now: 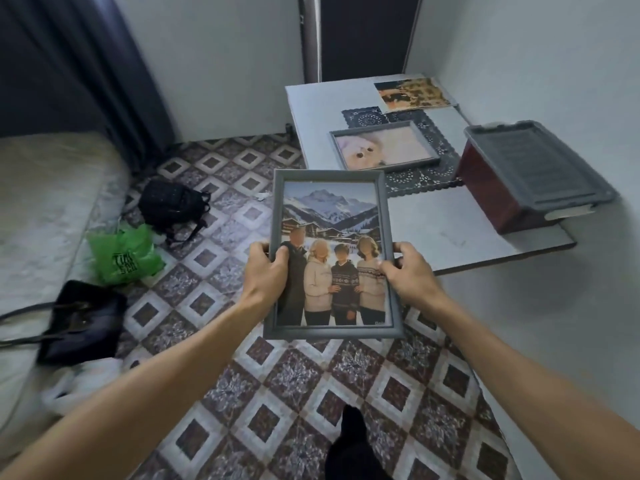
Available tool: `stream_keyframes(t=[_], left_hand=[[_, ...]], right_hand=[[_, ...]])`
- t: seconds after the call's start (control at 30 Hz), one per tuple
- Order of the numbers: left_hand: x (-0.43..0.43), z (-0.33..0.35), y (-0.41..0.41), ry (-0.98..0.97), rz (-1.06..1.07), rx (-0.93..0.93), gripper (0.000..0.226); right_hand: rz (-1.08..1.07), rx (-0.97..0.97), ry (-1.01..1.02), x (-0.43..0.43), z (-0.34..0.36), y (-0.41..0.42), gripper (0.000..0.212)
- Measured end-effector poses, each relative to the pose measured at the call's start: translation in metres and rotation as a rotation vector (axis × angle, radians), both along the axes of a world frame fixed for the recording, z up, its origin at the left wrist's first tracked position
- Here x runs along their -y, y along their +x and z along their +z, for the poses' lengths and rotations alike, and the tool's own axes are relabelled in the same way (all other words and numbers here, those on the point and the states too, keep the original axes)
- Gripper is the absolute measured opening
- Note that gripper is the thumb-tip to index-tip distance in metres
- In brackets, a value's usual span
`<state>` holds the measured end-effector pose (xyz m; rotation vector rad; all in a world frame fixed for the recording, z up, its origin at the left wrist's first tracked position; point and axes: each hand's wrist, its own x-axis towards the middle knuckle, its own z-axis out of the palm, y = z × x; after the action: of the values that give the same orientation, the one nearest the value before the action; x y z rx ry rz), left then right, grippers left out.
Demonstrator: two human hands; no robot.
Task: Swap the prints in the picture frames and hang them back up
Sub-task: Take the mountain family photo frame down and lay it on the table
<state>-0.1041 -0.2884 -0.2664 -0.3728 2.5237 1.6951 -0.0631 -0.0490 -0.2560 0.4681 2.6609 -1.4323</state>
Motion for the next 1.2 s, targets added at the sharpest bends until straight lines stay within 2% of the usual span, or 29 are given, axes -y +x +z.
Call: stream_keyframes(t=[0.27, 0.53, 0.9, 1.2], left_hand=[[0.007, -0.006, -0.085, -0.041, 0.079, 0.036, 0.022], [0.019, -0.017, -0.187, -0.049, 0.021, 0.027, 0.02], [0.062, -0.017, -0.349, -0.119, -0.228, 0.019, 0.019], [0.014, -0.016, -0.451, -0.174, -0.46, -0.014, 0.023]], right_hand=[[0.05, 0.018, -0.055, 0.005, -0.012, -0.101, 0.018], [-0.016, 0.038, -0.067, 0.021, -0.025, -0.191, 0.021], [-0.29, 0.036, -0.115, 0.082, -0.032, -0.292, 0.021], [-0.533, 0.023, -0.118, 0.066, -0.034, -0.34, 0.021]])
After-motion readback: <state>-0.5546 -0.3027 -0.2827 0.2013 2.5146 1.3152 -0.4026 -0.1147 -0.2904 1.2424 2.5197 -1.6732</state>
